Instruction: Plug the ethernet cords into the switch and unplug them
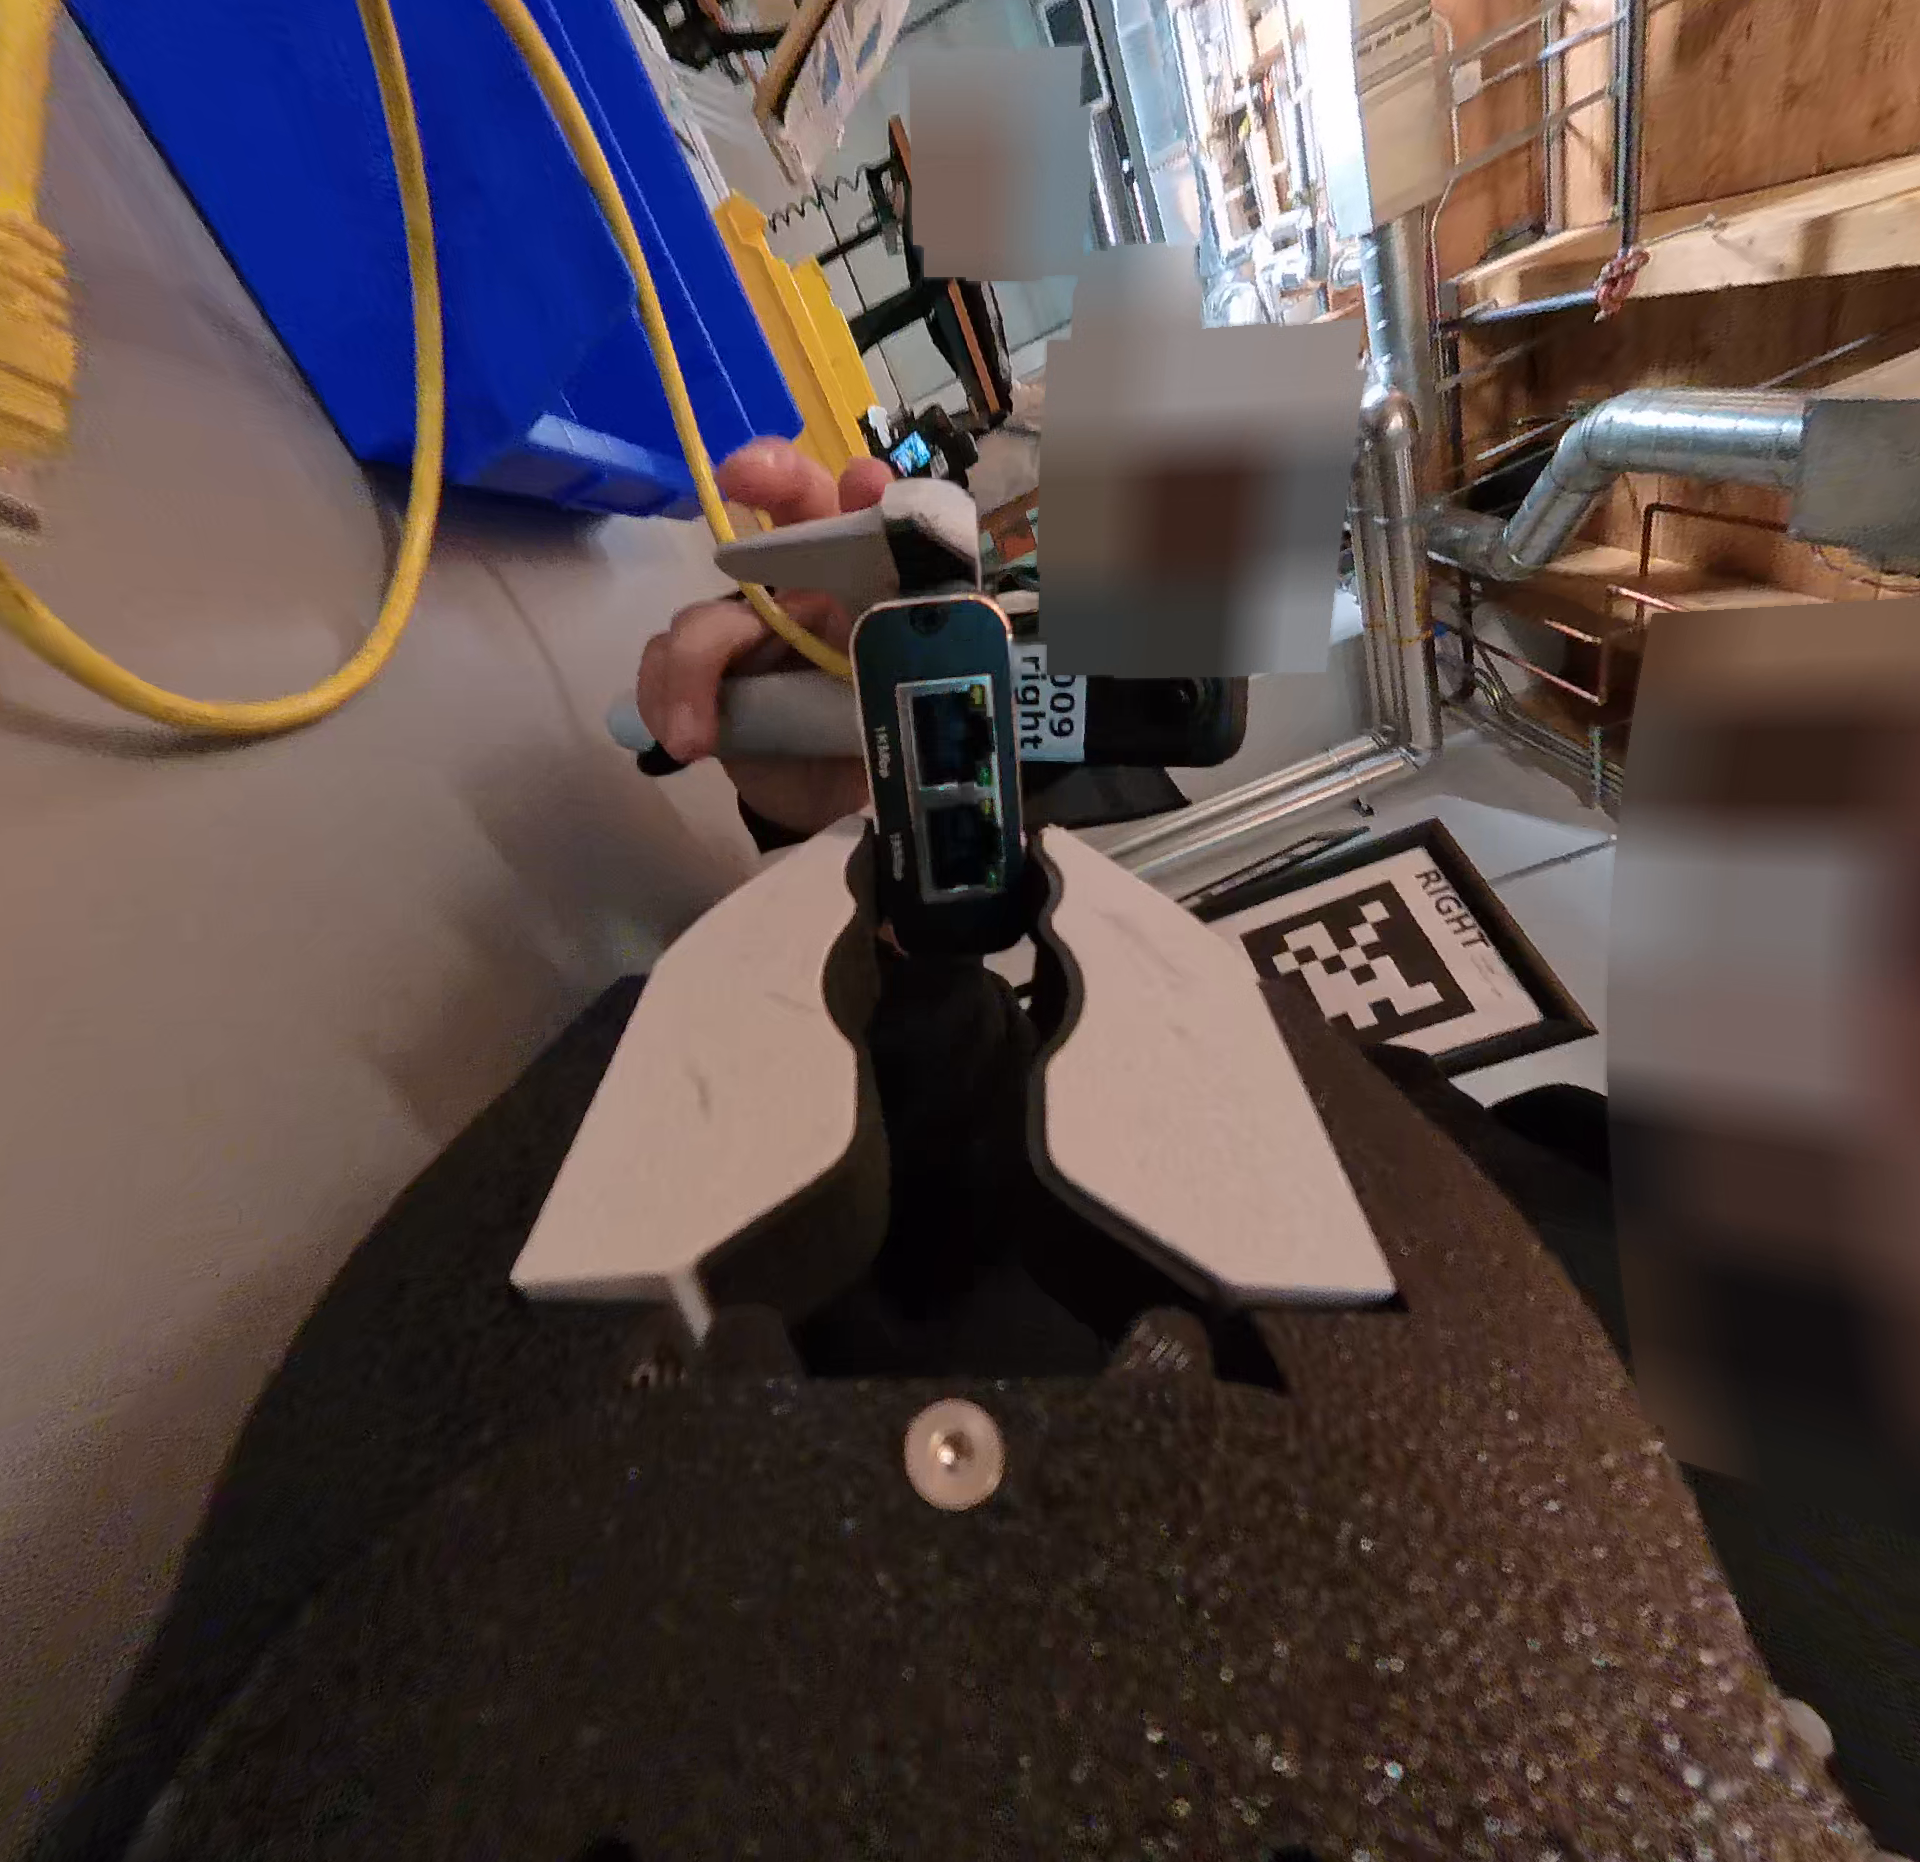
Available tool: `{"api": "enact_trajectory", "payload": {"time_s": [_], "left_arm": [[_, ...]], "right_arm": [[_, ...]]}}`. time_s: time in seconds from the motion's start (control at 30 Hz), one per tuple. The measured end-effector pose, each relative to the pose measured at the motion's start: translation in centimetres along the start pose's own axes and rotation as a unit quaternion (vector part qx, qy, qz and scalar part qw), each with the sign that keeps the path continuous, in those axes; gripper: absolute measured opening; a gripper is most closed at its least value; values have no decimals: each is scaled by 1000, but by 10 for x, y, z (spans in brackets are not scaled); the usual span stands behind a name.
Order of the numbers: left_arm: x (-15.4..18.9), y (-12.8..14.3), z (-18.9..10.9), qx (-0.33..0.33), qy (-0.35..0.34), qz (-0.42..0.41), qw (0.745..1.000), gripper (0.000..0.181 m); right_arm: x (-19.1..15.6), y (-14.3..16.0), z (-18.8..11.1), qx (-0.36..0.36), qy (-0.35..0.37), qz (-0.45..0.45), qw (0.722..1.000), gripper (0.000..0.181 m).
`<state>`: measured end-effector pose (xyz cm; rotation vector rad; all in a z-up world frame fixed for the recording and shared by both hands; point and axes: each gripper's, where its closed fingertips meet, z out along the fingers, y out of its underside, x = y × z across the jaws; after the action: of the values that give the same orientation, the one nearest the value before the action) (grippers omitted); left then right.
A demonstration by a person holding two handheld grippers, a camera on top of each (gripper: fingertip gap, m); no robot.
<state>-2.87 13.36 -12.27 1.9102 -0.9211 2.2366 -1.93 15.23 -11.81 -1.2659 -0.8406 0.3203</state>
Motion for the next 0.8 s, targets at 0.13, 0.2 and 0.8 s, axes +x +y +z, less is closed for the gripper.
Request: {"api": "enact_trajectory", "payload": {"time_s": [0.13,0.2,0.8], "left_arm": [[-3,4,2,-15,-5,-4,1000,25],[-5,5,1,-24,-13,-1,1000,25],[32,-96,-133,8,-382,511,770,36]], "right_arm": [[-2,6,3,9,-2,12,1000,64],[-7,8,4,12,-21,34,999,62],[20,16,2,83,5,271,959,62]]}}
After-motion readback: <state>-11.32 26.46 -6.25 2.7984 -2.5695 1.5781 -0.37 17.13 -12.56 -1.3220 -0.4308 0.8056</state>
